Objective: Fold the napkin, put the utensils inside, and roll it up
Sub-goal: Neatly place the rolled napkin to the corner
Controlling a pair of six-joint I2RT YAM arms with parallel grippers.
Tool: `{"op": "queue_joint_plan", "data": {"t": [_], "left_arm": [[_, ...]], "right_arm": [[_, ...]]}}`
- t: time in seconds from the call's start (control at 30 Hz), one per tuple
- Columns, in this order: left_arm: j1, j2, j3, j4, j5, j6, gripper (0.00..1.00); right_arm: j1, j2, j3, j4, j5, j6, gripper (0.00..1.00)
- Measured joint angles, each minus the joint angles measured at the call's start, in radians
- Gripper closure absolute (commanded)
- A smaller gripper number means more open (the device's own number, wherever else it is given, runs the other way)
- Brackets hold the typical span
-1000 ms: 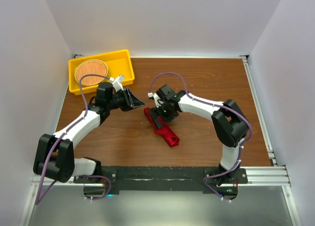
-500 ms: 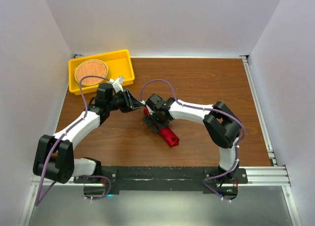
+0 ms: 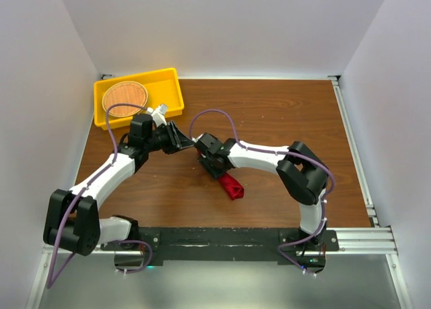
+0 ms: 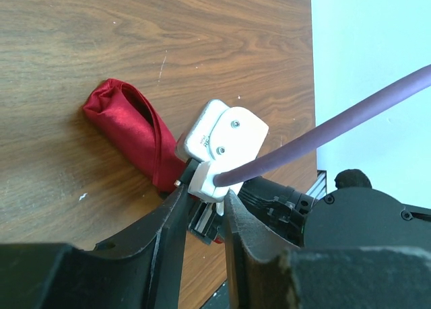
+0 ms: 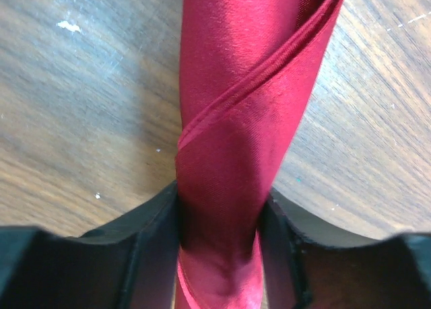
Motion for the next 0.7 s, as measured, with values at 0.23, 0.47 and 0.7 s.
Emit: {"op": "queue_joint_plan", "data": {"t": [0.23,0.47,0.7], "left_arm": [[0.0,-0.005,-0.011,0.012,0.002,-0.006,0.69],[0.004,0.003,-0.027,0.025,0.006,-0.009,0.69],[0.005,0.071,-0.031,0.089,0.038,-0.011,0.69]], "right_arm": [[-0.012,-0.011,-0.029,0.045,0.018,0.04,0.6],[-0.212,-0.035,-0.072,0.114,-0.018,0.071,0.6],[-0.542,-0.029,-0.072,0.152,-0.015,0.063,0.6]]}}
